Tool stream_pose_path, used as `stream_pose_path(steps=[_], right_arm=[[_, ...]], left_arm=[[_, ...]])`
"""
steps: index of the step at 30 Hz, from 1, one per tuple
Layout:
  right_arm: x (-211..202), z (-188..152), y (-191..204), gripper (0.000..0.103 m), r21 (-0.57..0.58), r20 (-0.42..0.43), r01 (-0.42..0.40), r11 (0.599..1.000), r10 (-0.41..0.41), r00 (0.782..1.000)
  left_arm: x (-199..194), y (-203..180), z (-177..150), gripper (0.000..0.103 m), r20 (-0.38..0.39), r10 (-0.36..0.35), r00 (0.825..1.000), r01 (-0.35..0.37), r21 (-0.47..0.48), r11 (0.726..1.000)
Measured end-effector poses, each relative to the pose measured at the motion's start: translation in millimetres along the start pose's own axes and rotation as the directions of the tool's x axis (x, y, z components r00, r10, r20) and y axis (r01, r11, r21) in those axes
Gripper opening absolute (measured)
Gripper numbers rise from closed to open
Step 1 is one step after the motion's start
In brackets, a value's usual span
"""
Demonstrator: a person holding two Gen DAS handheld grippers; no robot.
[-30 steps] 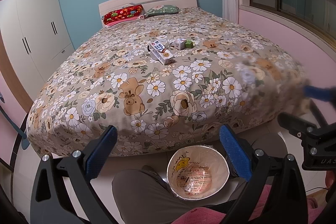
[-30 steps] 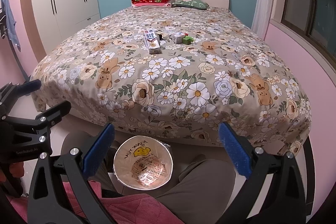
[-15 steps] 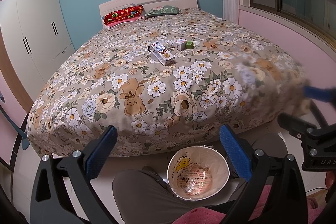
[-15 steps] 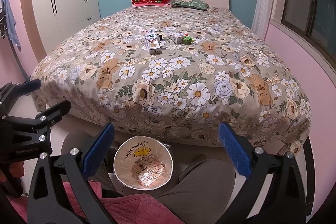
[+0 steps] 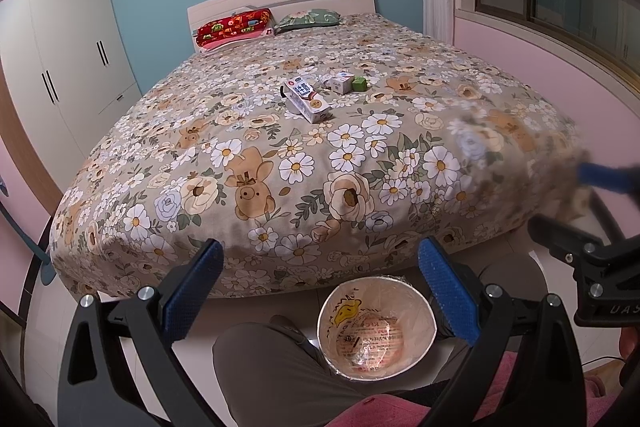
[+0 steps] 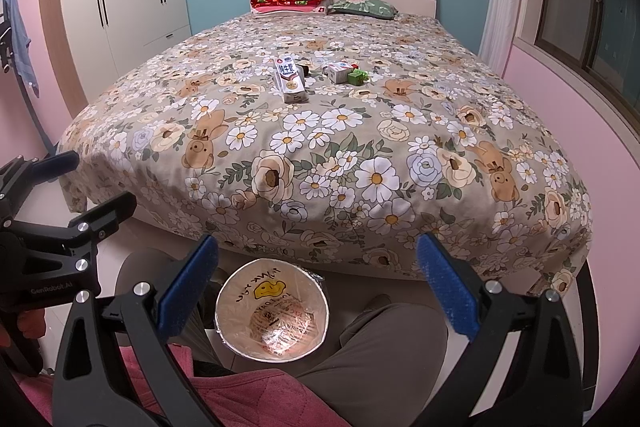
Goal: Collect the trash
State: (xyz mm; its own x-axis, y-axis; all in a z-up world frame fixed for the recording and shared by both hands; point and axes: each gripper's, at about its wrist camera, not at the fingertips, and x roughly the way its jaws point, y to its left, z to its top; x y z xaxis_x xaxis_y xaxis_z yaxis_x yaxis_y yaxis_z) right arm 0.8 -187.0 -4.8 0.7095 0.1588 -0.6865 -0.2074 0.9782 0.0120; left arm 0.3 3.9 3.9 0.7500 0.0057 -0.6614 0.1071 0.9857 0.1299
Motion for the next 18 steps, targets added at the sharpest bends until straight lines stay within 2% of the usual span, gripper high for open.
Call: stream_pose_path(steps=[18], right_arm=[[0.8,1.0,1.0,0.097,-0.001,-0.001,0.001,1.0,-0.001,1.0]], left_arm=[[1.0,-4.8,-4.7,0.099,-0.006,-0.006,1.0,0.006,0.006,1.0]])
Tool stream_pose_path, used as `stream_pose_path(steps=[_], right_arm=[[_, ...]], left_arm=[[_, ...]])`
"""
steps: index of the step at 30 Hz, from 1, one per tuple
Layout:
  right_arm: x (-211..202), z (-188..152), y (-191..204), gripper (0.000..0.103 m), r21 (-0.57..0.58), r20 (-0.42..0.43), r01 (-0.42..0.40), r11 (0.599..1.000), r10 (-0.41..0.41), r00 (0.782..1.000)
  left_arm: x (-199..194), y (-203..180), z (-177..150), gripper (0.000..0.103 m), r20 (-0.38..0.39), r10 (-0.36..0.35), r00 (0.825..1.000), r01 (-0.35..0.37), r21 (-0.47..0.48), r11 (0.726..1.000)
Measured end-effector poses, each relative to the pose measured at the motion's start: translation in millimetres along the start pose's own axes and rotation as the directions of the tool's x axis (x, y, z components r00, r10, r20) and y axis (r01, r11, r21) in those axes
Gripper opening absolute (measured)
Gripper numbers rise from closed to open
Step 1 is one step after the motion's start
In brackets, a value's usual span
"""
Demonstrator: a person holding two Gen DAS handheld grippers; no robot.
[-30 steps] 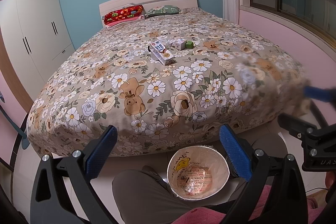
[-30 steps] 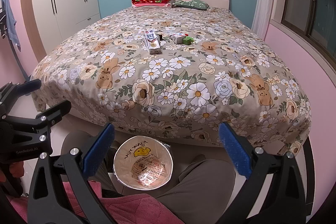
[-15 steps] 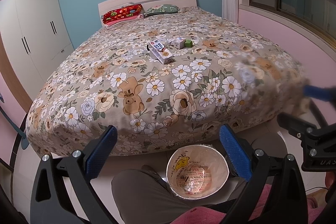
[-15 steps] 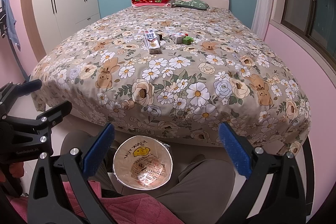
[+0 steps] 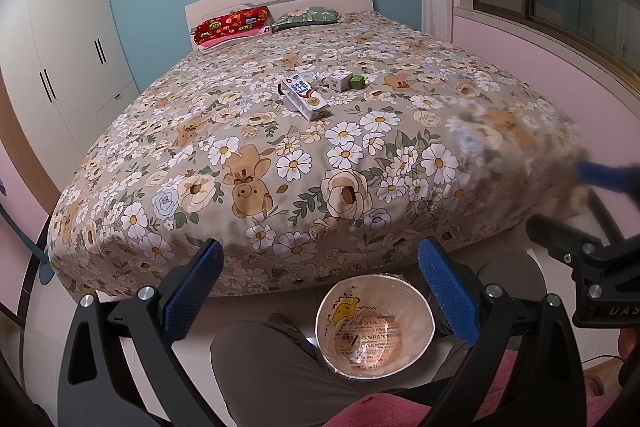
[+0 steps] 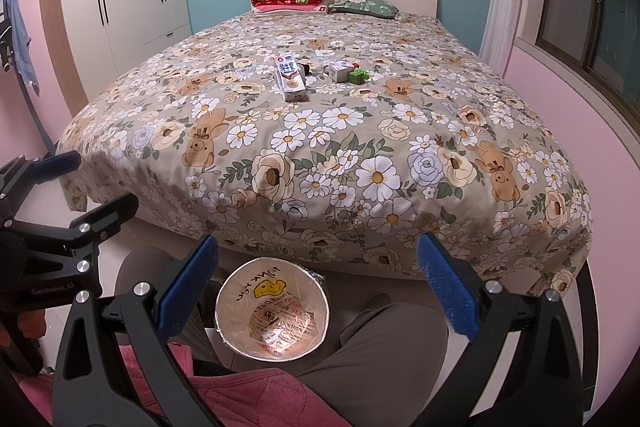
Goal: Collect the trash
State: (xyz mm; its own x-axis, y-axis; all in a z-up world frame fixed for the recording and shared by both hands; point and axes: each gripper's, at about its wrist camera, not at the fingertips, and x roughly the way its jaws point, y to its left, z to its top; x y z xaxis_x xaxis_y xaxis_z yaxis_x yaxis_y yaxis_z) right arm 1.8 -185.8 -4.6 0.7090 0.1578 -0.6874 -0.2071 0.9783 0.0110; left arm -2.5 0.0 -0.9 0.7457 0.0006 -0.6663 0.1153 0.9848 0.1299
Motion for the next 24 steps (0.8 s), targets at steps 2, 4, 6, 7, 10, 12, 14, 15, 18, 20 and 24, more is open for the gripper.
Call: stream_pose_path(steps=[2,4,6,7,10,12,14,15,18,20,24], right_arm=[[0.2,-0.1,0.1,0.097,0.0,0.0,0.0,1.0,0.0,1.0],[0.8,-1.3,0.9,0.097,-0.002,-0.002,0.0,1.0,0.0,1.0],[0.8,-1.5,1.3,0.097,-0.003,-0.001,0.001,1.0,-0.001,1.0],[1.8,-2.3,1.6,0.097,-0.006,-0.003,0.003,1.0,-0.003,1.0],[9.4,-2.6,4.5,0.097,-0.019,-0.013,0.009,1.0,-0.009,1.0],[17.6,0.9,5.5,0.097,-0.036,-0.021,0.011,0.999,-0.012,1.0],[23.0,4.4,5.3,0.097,-0.053,-0.02,0.013,0.999,-0.014,1.0],[24.9,7.0,4.8,0.097,-0.059,-0.016,0.016,0.998,-0.017,1.0],[30.6,18.7,1.4,0.097,-0.071,0.003,0.018,0.997,-0.017,1.0],[34.7,29.3,-3.0,0.097,-0.078,0.02,0.021,0.997,-0.02,1.0],[47.6,55.2,-14.8,0.097,-0.089,0.047,0.041,0.995,-0.037,0.998]], left_arm=[[0.3,-1.1,-1.0,0.099,-0.002,-0.003,1.0,0.003,0.0,1.0],[2.3,-1.1,-2.2,0.099,-0.008,-0.01,1.0,0.01,-0.003,1.0],[6.8,0.4,-2.2,0.099,-0.022,-0.027,0.999,0.027,-0.01,1.0],[9.0,0.8,-2.7,0.099,-0.028,-0.03,0.999,0.029,-0.012,1.0],[18.6,3.5,-2.6,0.099,-0.06,-0.038,0.997,0.037,-0.02,0.999],[25.9,5.4,-0.4,0.099,-0.077,-0.047,0.996,0.045,-0.035,0.998],[33.3,8.1,3.5,0.099,-0.084,-0.053,0.995,0.048,-0.053,0.997],[37.6,9.8,6.5,0.099,-0.088,-0.051,0.995,0.046,-0.062,0.997],[52.8,14.7,19.3,0.099,-0.103,-0.04,0.994,0.031,-0.086,0.996],[64.3,18.4,30.5,0.099,-0.111,-0.038,0.993,0.026,-0.107,0.994],[89.0,27.2,54.9,0.099,-0.131,-0.045,0.99,0.023,-0.169,0.985]])
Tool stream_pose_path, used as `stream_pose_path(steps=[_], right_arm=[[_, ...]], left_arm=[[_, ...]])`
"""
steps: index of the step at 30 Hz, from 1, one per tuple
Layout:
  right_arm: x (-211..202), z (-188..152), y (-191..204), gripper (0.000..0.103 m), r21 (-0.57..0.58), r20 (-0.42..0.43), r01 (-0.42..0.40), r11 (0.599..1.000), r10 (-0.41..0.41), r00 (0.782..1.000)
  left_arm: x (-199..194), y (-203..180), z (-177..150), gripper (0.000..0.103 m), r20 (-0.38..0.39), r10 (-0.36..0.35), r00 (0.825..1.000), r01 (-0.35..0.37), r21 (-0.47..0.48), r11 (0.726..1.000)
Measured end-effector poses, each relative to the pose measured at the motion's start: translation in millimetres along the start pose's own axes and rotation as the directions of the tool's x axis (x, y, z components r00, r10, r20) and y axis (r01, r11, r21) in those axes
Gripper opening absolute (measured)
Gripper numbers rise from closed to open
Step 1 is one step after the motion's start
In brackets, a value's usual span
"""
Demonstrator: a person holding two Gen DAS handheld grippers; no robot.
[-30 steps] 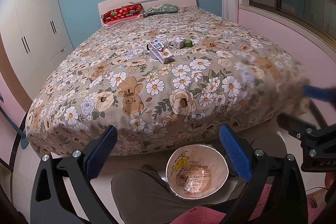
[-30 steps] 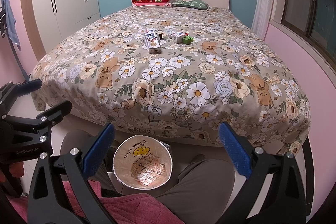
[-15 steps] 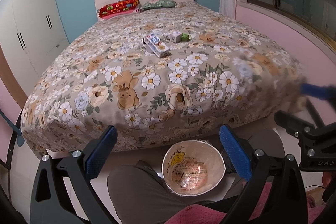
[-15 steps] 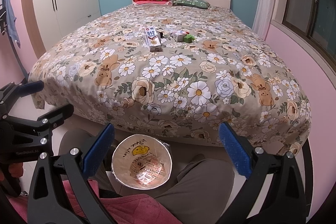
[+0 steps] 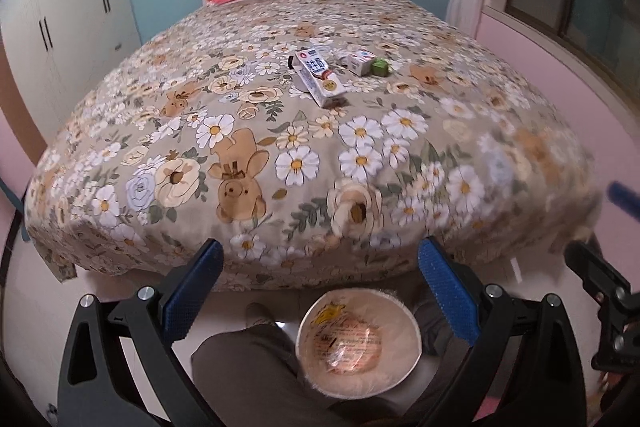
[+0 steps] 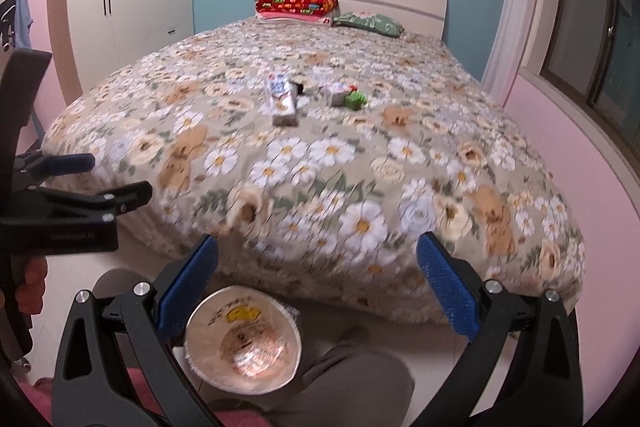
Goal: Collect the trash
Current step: 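Move both tools toward the items on the bed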
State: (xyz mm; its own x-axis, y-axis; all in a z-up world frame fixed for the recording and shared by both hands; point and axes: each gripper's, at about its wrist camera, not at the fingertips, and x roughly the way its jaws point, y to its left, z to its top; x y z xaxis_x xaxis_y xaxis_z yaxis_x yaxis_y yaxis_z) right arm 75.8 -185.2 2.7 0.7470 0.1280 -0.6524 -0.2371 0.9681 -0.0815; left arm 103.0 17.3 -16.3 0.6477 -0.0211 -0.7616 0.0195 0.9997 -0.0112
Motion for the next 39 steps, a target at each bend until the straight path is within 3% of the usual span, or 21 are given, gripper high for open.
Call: stream_pose_path(steps=[12,15,27,33,39], right_arm=[[74.5,82.4,-51.2,0.097,-0.011,0.022,-0.037,0.999,0.037,0.999],[101.5,104.0,-63.0,0.097,-0.029,0.023,-0.026,0.999,0.026,0.999],[222.5,171.2,-100.6,0.097,-0.097,0.008,-0.132,0.986,0.134,0.991],[299.0,190.9,-113.7,0.097,-0.113,-0.042,-0.169,0.979,0.166,0.985],[374.2,203.8,-126.3,0.097,-0.113,-0.129,-0.247,0.963,0.232,0.964]], left_arm=[[82.1,5.7,89.3,0.099,-0.056,0.013,0.998,-0.022,-0.159,0.987],[103.1,6.3,108.7,0.099,-0.066,0.022,0.998,-0.034,-0.194,0.98],[197.3,-5.9,167.8,0.099,-0.13,0.077,0.988,-0.111,-0.273,0.956],[245.2,-5.0,188.2,0.099,-0.164,0.123,0.979,-0.171,-0.323,0.931],[286.3,-4.2,198.8,0.099,-0.202,0.167,0.965,-0.228,-0.329,0.916]])
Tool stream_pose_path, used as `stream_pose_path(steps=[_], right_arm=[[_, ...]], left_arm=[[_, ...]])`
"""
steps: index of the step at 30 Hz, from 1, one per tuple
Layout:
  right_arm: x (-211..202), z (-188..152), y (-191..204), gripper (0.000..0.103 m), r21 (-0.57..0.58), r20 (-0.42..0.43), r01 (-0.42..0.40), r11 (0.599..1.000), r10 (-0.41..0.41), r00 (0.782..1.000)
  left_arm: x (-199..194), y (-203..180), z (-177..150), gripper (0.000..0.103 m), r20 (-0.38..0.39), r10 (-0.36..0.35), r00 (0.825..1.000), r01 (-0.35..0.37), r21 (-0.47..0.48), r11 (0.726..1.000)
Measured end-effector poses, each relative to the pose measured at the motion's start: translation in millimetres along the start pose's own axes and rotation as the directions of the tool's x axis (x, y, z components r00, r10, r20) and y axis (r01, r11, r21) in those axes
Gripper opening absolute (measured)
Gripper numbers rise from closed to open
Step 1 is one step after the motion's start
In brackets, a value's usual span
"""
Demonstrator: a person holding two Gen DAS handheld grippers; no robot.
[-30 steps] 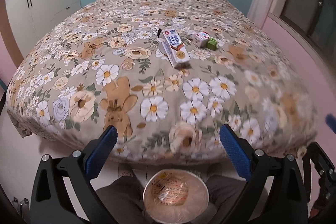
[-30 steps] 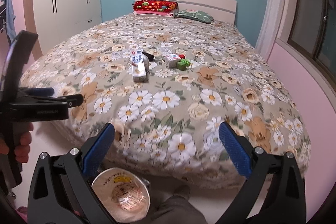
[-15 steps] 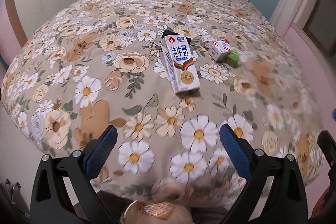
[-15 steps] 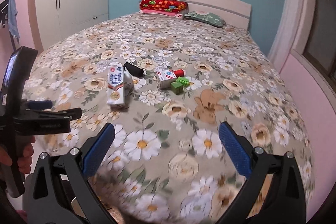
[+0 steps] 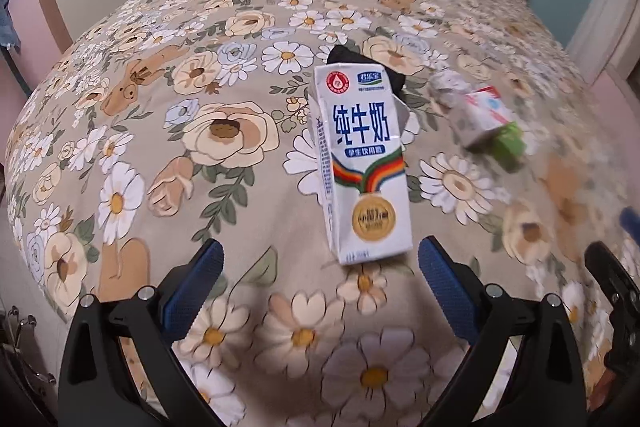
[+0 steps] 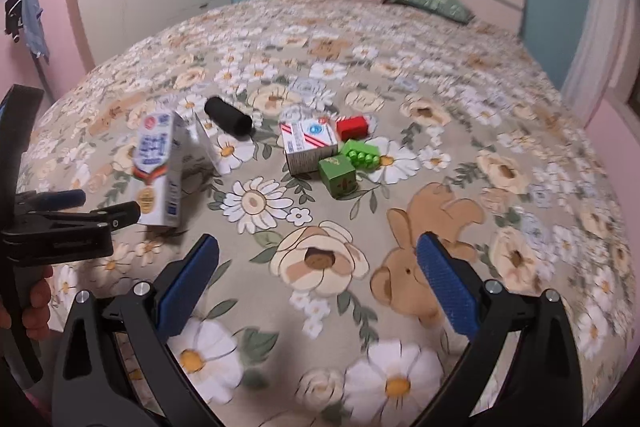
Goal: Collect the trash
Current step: 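Move both tools toward the items on the bed, then grasp the white milk carton with left tool while right tool grasps green block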
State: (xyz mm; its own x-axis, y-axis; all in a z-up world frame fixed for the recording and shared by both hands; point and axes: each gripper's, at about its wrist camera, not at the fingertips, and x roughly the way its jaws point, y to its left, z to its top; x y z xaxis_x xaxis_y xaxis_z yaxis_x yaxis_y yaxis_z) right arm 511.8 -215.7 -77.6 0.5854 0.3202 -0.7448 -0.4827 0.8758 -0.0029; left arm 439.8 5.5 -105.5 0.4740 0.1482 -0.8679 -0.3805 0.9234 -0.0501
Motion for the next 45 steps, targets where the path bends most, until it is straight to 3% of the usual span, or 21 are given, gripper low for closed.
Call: stream_pose_path(steps=[9,14,22,24,28,30,32,45], right_arm=[[86.6,22.7,-33.9,0.097,0.049,-0.086,-0.115,0.992,0.119,0.989],[122.0,34.1,-33.1,0.097,0.01,-0.121,-0.113,0.994,0.113,0.986],[146.9,47.8,-19.8,0.097,-0.035,-0.12,-0.112,0.993,0.107,0.987],[147.9,48.7,-18.9,0.096,-0.037,-0.125,-0.116,0.993,0.111,0.986],[151.9,50.1,-16.1,0.063,-0.04,-0.148,-0.117,0.992,0.11,0.983],[154.2,48.7,-14.9,0.053,-0.037,-0.163,-0.11,0.993,0.103,0.981],[152.9,46.7,-14.9,0.032,-0.028,-0.161,-0.117,0.993,0.111,0.981],[124.0,44.2,-18.0,0.031,0.036,-0.127,-0.105,0.994,0.109,0.986]], left_arm=[[37.2,-7.0,16.8,0.099,-0.023,0.01,1.0,-0.011,-0.04,0.999],[49.9,-6.6,22.8,0.099,-0.017,0.025,1.0,-0.025,-0.045,0.999],[69.9,1.0,27.9,0.098,-0.043,-0.032,0.999,0.029,-0.051,0.998],[70.8,2.3,28.4,0.086,-0.034,-0.039,0.999,0.037,-0.046,0.998],[72.6,5.6,30.5,0.07,-0.035,-0.048,0.998,0.047,-0.033,0.998],[71.9,8.5,31.8,0.052,-0.03,-0.07,0.997,0.069,-0.034,0.997],[71.4,11.7,32.9,0.051,-0.032,-0.093,0.995,0.092,-0.036,0.995],[51.0,30.1,30.8,0.05,-0.039,-0.153,0.987,0.153,-0.003,0.988]])
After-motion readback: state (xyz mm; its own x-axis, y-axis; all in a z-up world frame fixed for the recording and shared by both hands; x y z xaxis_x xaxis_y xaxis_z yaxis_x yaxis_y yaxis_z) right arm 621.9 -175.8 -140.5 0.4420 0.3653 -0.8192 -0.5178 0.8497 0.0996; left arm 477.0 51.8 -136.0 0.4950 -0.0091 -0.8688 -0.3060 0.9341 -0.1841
